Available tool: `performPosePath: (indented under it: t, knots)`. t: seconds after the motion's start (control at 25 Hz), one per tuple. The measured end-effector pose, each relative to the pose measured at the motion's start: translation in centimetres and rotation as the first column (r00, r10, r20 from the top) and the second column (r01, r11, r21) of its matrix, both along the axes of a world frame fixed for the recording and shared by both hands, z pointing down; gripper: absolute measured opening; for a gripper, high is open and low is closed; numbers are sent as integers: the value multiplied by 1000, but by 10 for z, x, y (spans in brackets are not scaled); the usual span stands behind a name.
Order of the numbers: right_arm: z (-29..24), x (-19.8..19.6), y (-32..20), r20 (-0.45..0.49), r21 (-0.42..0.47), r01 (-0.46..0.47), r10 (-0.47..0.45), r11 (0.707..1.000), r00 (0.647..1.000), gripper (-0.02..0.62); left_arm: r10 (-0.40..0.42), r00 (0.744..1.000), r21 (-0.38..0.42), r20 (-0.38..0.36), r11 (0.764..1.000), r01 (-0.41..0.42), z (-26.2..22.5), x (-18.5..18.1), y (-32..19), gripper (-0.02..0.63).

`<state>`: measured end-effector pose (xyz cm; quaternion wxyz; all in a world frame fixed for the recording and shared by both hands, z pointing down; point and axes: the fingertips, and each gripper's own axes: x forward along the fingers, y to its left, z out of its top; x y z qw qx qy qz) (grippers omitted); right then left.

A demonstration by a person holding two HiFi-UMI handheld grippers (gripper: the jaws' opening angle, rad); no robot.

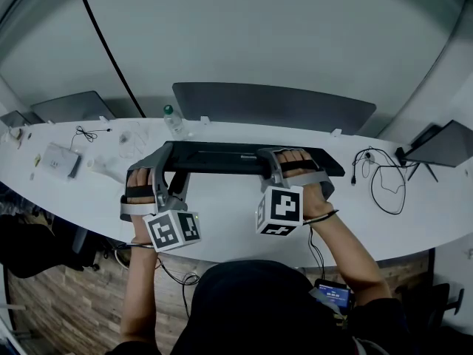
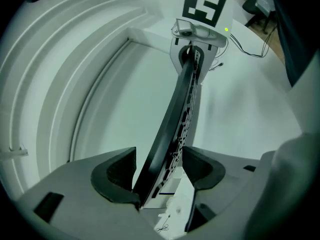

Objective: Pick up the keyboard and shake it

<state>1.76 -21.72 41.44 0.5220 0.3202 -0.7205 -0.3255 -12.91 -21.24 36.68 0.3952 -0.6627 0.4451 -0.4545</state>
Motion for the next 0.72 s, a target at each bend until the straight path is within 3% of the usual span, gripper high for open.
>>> performPosePath:
  t: [0.32,0.72]
  knots:
    - [1,8,-3,49,-35,-33,35,999,998,83,-32,989,19,-143,999,35,-20,-13,1,290]
    - [-1,7,-1,149,-86,-55,67,995,987,83,-42,944,30,-326,998,54,-34,-24,10,290]
